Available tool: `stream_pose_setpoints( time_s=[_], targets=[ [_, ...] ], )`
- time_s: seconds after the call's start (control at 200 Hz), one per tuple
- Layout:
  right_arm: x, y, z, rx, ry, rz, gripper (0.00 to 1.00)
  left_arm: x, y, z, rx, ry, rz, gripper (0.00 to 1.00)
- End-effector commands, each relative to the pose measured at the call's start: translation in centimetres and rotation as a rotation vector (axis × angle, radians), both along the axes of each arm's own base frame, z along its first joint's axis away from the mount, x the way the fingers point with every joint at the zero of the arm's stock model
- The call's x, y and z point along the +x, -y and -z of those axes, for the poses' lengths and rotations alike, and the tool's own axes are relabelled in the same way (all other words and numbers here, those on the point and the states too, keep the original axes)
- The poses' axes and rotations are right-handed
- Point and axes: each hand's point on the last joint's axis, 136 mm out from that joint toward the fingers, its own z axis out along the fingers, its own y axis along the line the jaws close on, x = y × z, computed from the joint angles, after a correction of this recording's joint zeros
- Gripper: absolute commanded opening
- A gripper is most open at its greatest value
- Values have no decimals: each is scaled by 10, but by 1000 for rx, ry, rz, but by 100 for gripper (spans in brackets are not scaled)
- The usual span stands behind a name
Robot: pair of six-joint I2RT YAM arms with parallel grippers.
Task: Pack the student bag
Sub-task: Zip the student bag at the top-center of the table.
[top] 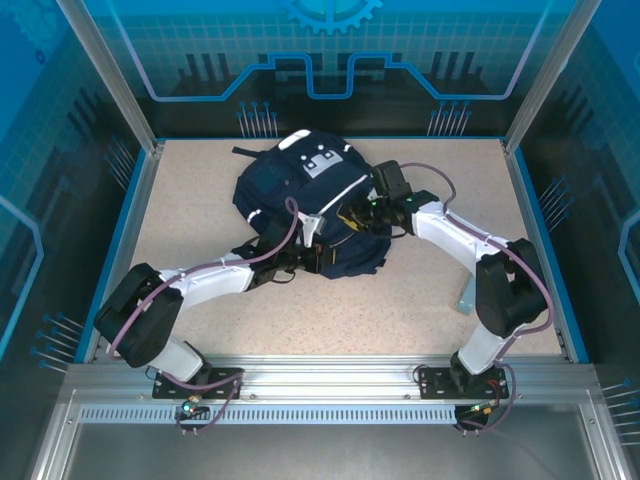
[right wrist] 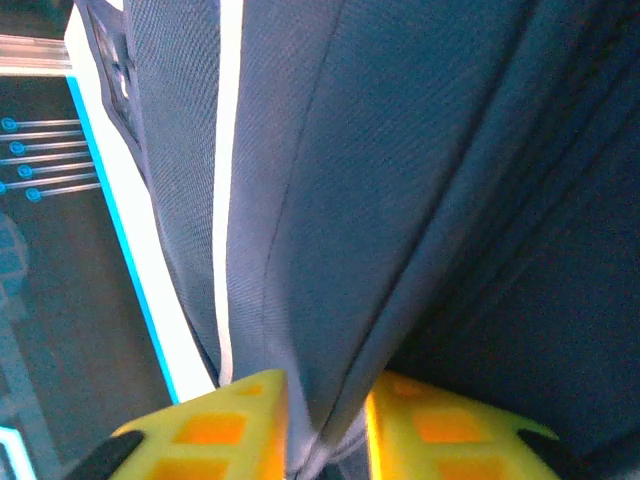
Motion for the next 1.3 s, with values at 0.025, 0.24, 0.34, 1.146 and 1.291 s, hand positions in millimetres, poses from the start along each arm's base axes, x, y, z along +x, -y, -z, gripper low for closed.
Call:
stream_pose_setpoints(
  time_s=[0.025, 0.24, 0.34, 1.146, 1.291],
  targets=[
    [-12, 30, -15, -118, 82, -18, 40, -1, 9, -29, -69, -5, 18, 42],
    [-41, 61, -9, -376, 153, -145, 49, -9, -39, -29, -41, -104, -82, 72],
    [-52, 53, -5, -457, 190, -257, 51, -3, -74, -35, -35, -102, -209, 81],
    [-82, -36, 62, -724, 165, -670, 38, 11, -168, -21, -5, -232, -629, 96],
    [-81, -27, 68, -771, 138, -639, 35, 11, -167, -19, -17, -246, -636, 96]
  ],
)
